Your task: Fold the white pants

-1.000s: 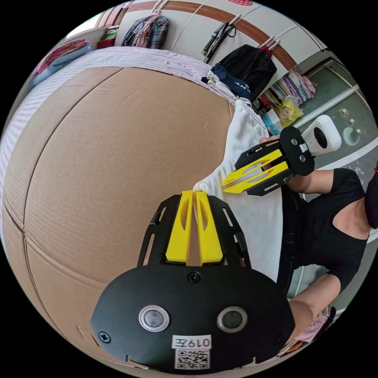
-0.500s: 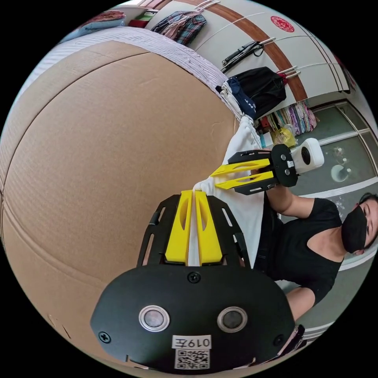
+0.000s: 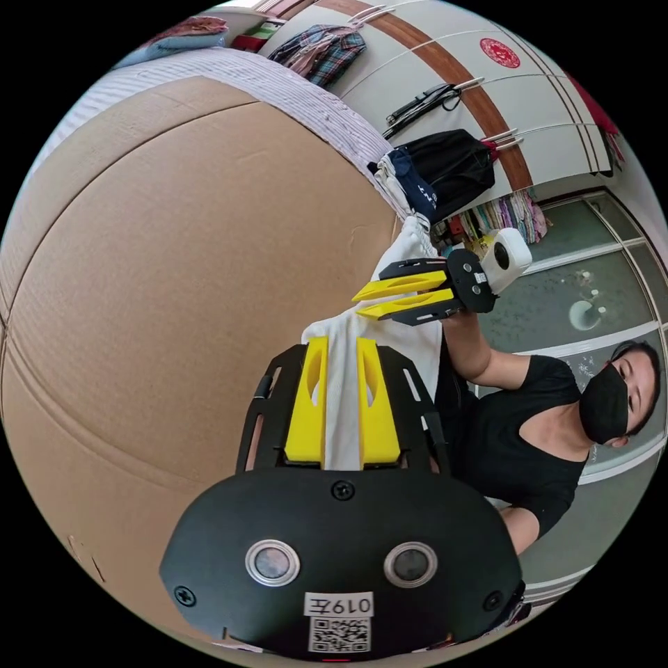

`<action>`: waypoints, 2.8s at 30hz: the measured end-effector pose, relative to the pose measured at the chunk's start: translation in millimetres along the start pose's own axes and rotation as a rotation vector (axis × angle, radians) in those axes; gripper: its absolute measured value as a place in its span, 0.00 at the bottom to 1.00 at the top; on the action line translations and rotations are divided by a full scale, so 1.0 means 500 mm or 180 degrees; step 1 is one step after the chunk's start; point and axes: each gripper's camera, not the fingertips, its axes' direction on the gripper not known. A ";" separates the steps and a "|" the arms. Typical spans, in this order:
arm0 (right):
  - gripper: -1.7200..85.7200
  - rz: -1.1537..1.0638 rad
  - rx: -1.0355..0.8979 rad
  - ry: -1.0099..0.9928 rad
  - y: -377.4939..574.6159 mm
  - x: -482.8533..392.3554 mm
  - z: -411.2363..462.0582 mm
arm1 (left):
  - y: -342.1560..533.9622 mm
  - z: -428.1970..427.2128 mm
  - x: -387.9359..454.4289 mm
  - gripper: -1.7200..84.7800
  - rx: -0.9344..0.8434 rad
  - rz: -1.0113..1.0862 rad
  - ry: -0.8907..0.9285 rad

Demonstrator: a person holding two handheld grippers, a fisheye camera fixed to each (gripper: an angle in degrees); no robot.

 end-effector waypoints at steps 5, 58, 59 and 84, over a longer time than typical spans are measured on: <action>0.08 0.0095 0.0033 -0.0144 -0.002 0.043 -0.024 | -0.009 0.025 -0.041 0.11 0.0122 -0.0149 0.0278; 0.07 0.0156 -0.0008 -0.0808 -0.090 0.193 -0.088 | -0.007 0.071 0.020 0.03 0.0113 -0.0090 -0.0194; 0.06 0.0127 0.0018 -0.0749 -0.093 0.187 -0.095 | -0.005 0.066 0.031 0.03 0.0114 -0.0071 -0.0290; 0.11 0.0418 -0.0206 -0.0567 -0.030 0.282 -0.195 | 0.038 -0.066 0.175 0.09 0.0187 0.0592 -0.0530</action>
